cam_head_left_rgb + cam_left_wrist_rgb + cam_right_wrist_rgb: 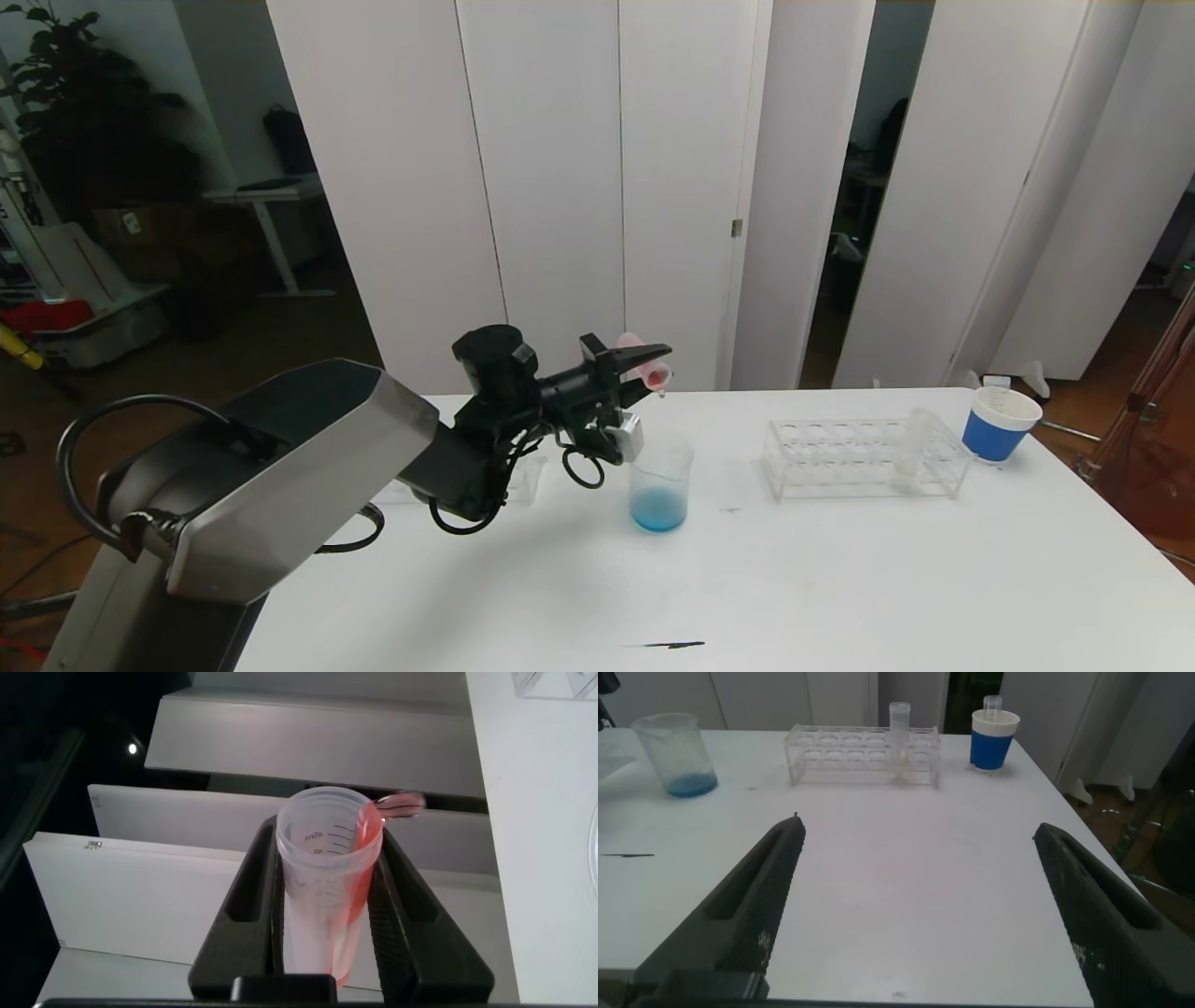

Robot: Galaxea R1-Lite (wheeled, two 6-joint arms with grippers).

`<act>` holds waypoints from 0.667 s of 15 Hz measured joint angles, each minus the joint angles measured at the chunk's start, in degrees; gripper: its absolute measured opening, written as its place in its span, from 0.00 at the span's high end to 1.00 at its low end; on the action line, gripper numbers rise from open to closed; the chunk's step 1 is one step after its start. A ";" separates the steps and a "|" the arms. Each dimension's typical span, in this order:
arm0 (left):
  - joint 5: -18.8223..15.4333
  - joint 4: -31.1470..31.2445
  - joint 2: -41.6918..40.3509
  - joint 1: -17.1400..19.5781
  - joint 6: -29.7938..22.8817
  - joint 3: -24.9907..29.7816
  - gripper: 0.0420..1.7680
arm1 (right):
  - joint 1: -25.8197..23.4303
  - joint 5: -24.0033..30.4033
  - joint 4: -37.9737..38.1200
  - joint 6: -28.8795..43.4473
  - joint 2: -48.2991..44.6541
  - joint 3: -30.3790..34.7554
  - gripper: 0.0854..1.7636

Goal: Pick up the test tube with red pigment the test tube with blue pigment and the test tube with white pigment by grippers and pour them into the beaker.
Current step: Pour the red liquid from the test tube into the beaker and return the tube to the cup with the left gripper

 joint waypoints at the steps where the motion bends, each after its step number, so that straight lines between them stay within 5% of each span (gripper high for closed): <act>1: 0.00 -0.28 0.17 0.07 0.06 -0.02 0.67 | 0.00 0.02 0.02 0.00 0.00 0.00 0.01; 10: -1.49 -1.62 0.89 0.35 0.34 -0.44 0.67 | 0.00 0.02 0.00 -0.02 0.00 0.00 0.01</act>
